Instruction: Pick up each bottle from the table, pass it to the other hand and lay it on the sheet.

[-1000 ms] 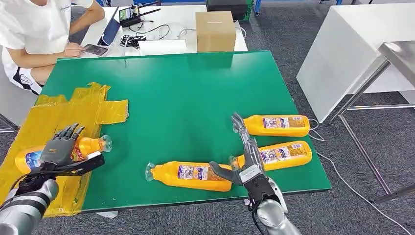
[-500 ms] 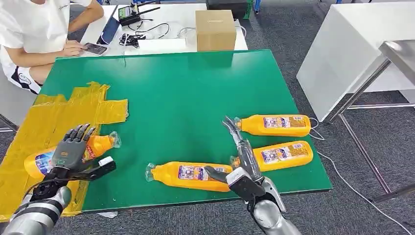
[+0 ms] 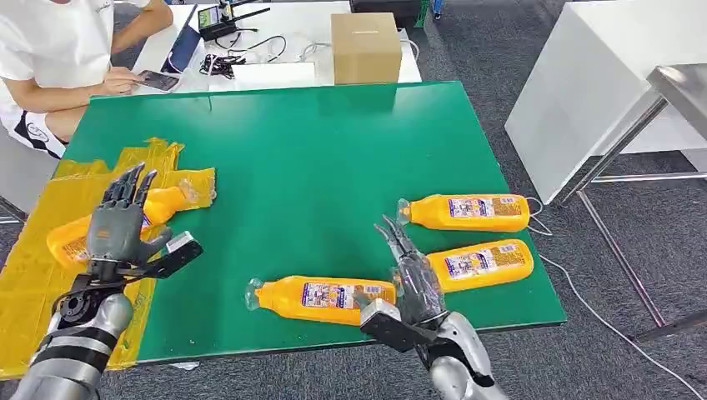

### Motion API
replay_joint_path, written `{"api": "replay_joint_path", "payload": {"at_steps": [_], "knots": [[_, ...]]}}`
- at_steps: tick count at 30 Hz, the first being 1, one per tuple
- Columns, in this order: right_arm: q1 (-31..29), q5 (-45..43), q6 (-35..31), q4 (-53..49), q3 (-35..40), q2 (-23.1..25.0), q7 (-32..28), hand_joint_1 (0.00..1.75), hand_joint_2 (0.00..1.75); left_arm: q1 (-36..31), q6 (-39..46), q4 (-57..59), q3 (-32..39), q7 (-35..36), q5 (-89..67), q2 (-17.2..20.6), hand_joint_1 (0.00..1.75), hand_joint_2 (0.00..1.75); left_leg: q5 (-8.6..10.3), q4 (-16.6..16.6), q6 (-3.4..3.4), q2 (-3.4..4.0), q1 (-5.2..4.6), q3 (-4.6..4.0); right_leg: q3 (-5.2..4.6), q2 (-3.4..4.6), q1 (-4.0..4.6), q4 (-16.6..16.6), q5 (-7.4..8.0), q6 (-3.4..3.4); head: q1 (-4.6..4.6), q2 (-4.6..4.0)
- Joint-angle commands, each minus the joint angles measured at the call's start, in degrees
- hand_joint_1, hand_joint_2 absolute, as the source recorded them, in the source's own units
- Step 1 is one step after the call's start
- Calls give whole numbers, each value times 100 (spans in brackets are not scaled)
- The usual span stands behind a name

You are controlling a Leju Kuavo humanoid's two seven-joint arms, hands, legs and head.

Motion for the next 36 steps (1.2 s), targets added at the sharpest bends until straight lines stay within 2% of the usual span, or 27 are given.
{"api": "replay_joint_path", "payload": {"at_steps": [1, 3, 5, 10, 14, 17, 22, 29, 36], "knots": [[-103, 642, -23, 455, 367, -241, 390, 0, 175, 266, -212, -1076, -41, -165, 565, -138, 0, 175, -7, -3, -1, 4, 0, 17, 18, 0, 1, -6, -5, 3, 0, 0], [-111, 853, 11, 467, 436, -280, 500, 0, 175, 335, -341, -1252, 6, -359, 962, -201, 0, 175, -7, -2, -1, 5, 1, 14, 16, -1, 2, -6, -4, 3, 0, 0], [-140, 1451, 93, 497, 683, -393, 771, 0, 175, 547, -791, -1814, 133, -720, 1893, -386, 0, 175, -13, -2, -1, 6, 1, 27, 30, -2, 1, -8, -10, 5, 0, 0], [-135, 1594, 91, 495, 776, -393, 849, 0, 175, 622, -875, -2013, 137, -748, 2013, -414, 0, 175, -9, -2, 0, 8, 2, 13, 16, 2, 1, -7, -4, 3, 0, 0], [-439, 2147, 426, 682, 1341, -630, 975, 0, 175, 703, -1257, -2376, 336, -1038, 2857, -638, 0, 175, -16, -1, 0, 15, 0, 26, 28, 7, 1, -6, -9, 3, 0, 0], [-734, 2034, 601, 935, 1697, -678, 901, 0, 175, 626, -1333, -2352, 319, -1132, 3011, -741, 0, 175, -7, -1, 2, 12, 1, 6, 9, 6, 2, -6, 0, 3, 0, 0], [-1248, 1739, 850, 1559, 2026, -393, 891, 0, 175, 531, -1424, -2262, 71, -1270, 3183, -914, 0, 175, -8, -2, 2, 17, 1, 12, 14, 9, 2, -7, 1, 3, 0, 0], [-1270, 1647, 848, 1583, 2069, -410, 887, 0, 175, 530, -1411, -2269, 59, -1293, 3215, -891, 0, 175, -7, -4, 3, 8, -2, 14, 16, 1, -1, -5, -3, 3, 0, 0], [-2005, 1288, 1088, 3168, 2146, 238, 1345, 0, 175, 449, -1527, -2503, -441, -1403, 3526, -1023, 0, 175, -6, -2, 1, 16, 2, 14, 15, 6, 3, -6, 0, 2, 0, 0]]}}
